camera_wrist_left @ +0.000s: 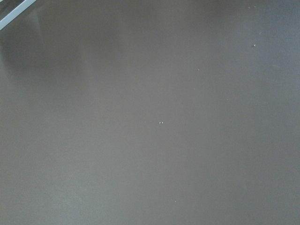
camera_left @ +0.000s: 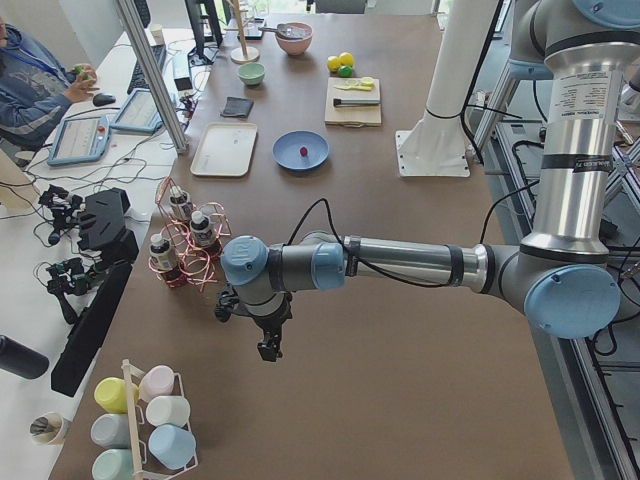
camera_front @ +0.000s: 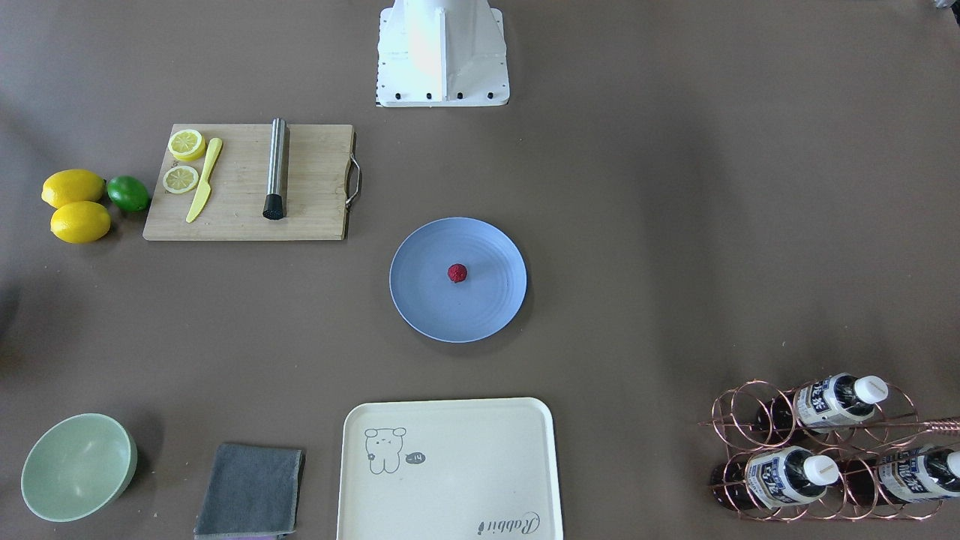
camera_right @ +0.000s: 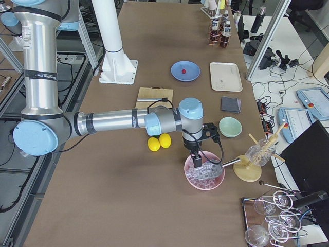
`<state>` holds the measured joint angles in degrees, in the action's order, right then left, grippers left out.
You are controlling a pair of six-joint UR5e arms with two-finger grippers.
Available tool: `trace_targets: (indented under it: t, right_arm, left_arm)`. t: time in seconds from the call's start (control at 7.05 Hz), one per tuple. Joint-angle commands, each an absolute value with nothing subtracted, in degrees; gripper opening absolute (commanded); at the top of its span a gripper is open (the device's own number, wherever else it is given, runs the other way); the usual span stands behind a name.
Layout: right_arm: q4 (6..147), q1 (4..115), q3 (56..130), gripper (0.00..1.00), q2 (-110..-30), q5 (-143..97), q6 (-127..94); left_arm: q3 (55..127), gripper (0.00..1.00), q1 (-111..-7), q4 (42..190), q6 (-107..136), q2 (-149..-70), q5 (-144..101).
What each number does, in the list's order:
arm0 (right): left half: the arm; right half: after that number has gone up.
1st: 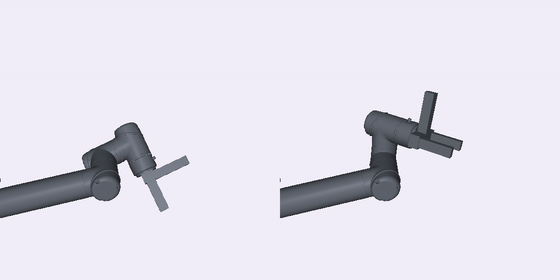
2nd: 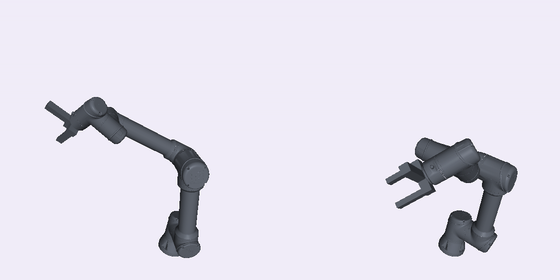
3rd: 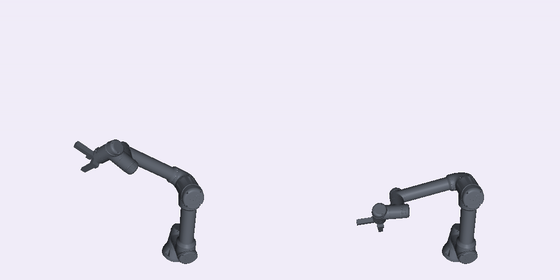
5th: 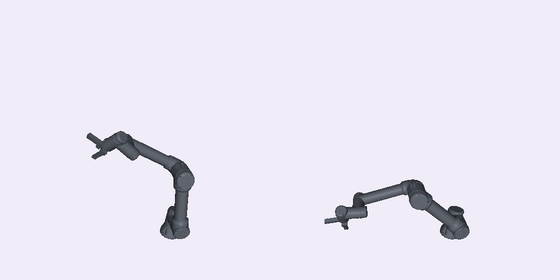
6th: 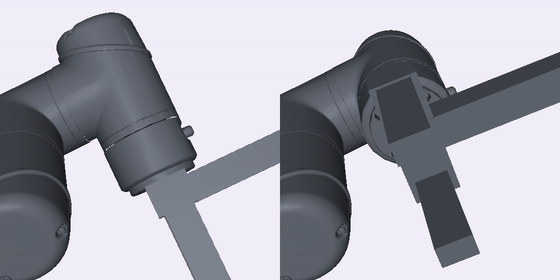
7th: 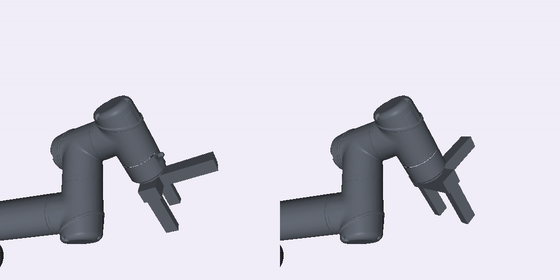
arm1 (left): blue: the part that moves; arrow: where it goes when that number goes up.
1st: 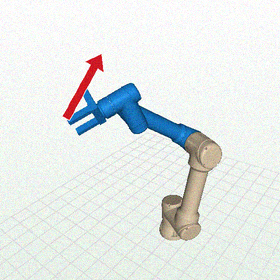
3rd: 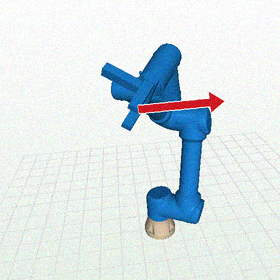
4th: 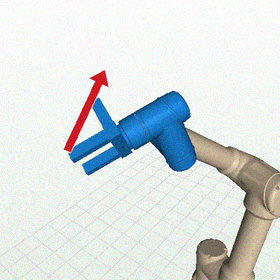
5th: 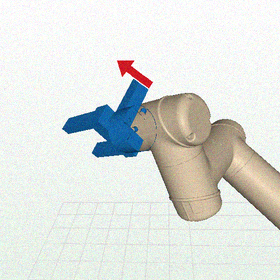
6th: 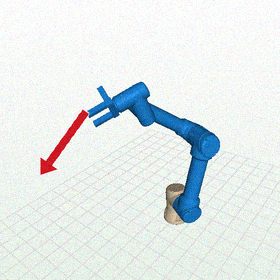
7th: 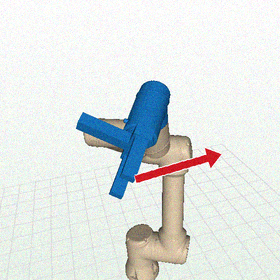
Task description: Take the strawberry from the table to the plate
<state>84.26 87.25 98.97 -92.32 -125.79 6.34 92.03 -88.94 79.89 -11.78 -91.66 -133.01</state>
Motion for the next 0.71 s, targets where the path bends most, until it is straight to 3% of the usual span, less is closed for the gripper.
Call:
trace_targets:
  t: [0.0,0.57]
  right_arm:
    - [85.70,89.65,98.44,1.00,-94.73,-126.13,9.85]
    - [85.52,89.65,91.94,1.00,-95.19,-133.56,-2.30]
  left_arm:
    - [91.93,0.98,-90.26,79.89,-11.78,-91.58,-132.98]
    - [92.02,0.98,-90.79,79.80,-11.87,-90.44,-133.42]
